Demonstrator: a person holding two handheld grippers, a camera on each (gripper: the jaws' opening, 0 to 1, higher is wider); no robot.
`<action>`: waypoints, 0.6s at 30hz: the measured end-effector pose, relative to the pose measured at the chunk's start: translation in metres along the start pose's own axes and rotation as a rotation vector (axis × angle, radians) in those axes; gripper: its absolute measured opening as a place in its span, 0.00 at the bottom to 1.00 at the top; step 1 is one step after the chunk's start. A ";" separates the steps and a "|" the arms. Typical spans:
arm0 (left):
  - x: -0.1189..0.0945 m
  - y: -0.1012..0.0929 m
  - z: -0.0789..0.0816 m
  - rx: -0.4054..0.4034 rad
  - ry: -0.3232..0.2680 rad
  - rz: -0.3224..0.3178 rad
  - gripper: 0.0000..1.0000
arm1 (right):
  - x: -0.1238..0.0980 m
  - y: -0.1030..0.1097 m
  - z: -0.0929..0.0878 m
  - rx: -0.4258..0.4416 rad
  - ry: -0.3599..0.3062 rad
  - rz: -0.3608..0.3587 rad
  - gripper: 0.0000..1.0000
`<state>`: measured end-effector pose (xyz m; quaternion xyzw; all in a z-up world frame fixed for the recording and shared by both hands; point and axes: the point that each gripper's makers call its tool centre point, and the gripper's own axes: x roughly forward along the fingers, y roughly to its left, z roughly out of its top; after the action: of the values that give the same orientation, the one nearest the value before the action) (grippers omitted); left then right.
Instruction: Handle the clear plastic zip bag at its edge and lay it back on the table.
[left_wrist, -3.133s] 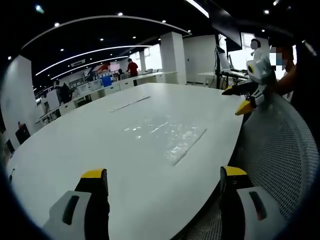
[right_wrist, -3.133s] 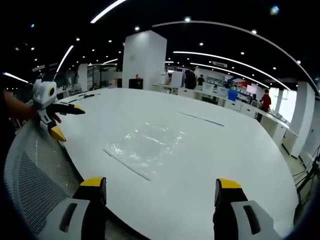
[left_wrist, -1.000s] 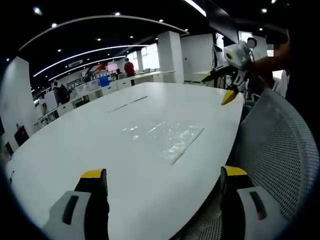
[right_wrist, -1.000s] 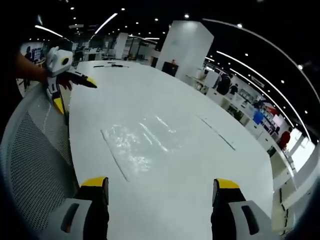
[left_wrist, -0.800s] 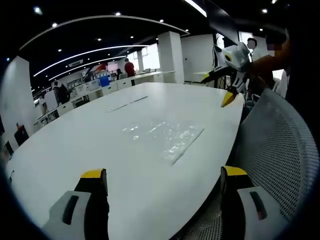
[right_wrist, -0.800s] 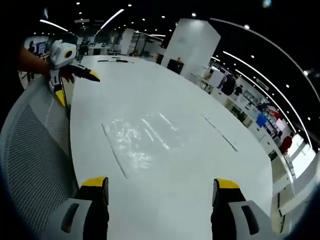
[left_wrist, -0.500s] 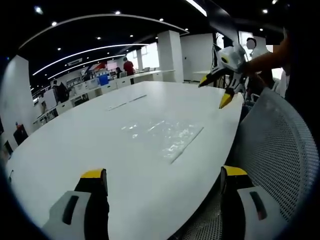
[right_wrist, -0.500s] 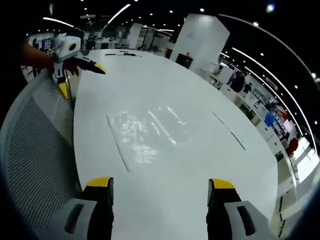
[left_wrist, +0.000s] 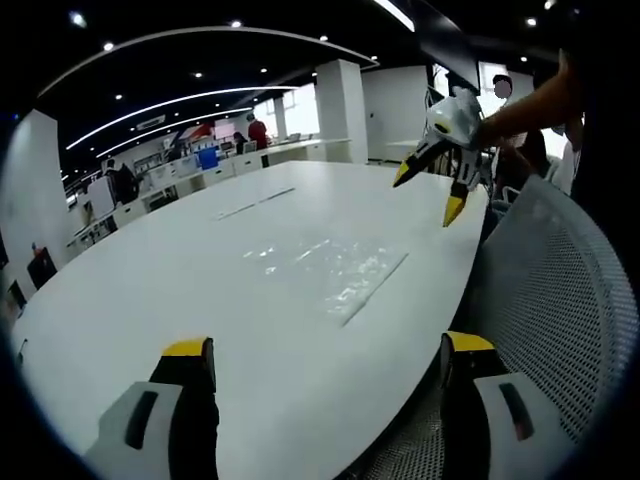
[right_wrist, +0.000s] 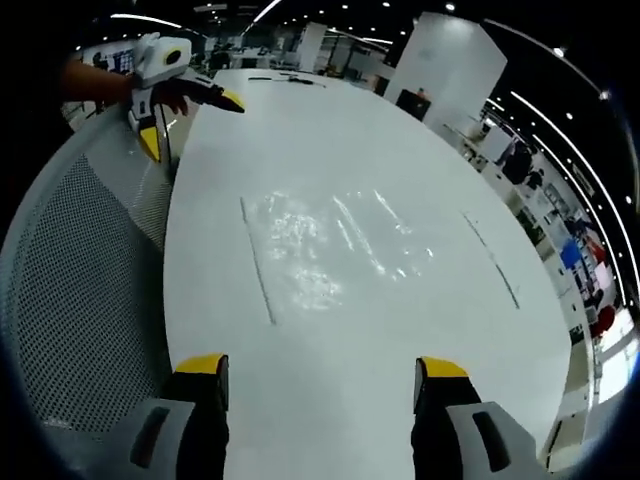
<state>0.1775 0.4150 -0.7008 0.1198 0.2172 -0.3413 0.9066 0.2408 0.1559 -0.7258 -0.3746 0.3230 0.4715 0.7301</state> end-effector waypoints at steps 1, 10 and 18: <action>0.000 0.000 0.000 0.001 0.002 -0.001 0.93 | 0.001 0.000 0.000 -0.005 0.004 0.005 0.75; 0.001 0.001 -0.004 0.000 0.009 -0.008 0.92 | 0.007 -0.002 0.001 -0.077 0.036 0.054 0.74; 0.001 0.004 -0.008 0.003 0.014 -0.008 0.92 | 0.015 -0.002 0.001 -0.134 0.051 0.096 0.67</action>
<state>0.1781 0.4201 -0.7075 0.1228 0.2235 -0.3445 0.9035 0.2478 0.1629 -0.7372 -0.4185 0.3269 0.5169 0.6714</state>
